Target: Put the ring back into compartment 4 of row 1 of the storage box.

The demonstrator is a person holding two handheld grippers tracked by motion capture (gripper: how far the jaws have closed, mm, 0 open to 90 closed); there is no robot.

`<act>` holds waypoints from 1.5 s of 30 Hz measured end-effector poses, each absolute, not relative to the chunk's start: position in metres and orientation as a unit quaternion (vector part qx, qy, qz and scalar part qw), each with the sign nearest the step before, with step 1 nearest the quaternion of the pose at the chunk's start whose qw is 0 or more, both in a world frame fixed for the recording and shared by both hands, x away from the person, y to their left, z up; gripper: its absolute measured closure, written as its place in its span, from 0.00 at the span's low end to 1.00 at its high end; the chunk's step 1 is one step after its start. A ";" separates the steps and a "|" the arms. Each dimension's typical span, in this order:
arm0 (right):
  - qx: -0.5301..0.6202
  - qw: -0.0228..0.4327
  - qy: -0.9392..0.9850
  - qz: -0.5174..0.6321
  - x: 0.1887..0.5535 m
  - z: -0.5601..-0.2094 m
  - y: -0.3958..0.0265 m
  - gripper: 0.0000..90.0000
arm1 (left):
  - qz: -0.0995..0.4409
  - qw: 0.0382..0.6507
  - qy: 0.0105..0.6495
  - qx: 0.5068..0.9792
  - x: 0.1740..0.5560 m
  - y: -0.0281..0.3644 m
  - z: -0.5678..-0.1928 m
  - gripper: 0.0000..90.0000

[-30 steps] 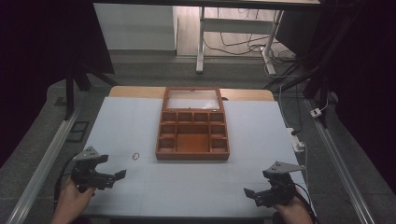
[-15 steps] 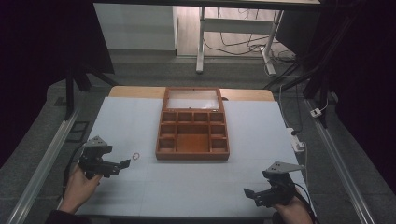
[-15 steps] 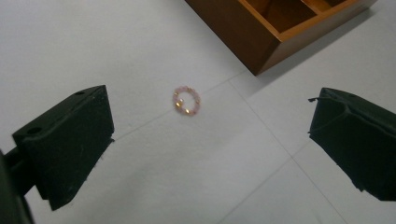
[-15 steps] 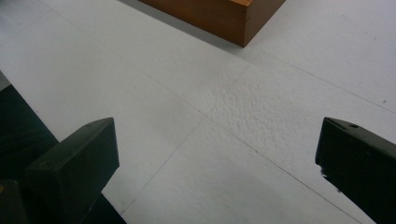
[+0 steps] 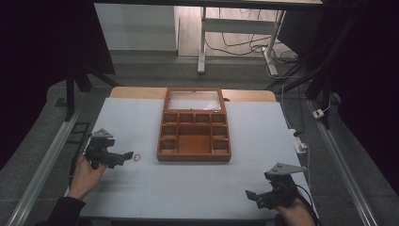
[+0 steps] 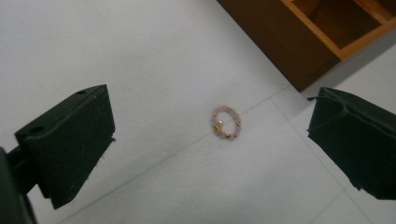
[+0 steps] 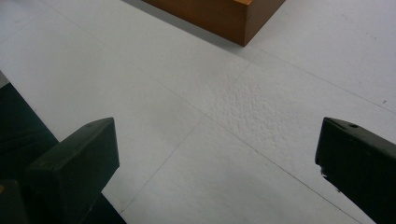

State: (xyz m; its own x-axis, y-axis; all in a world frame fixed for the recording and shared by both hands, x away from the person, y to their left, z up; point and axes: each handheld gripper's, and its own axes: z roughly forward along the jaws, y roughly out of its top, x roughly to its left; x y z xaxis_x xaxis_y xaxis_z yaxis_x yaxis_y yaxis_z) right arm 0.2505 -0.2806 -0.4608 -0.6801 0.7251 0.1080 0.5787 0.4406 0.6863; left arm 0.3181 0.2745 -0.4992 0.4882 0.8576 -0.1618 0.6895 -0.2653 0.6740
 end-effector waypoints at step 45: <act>0.381 0.104 0.846 0.359 0.250 -0.461 -0.280 0.00 | 0.102 0.245 0.430 0.863 0.344 0.240 -0.528 0.81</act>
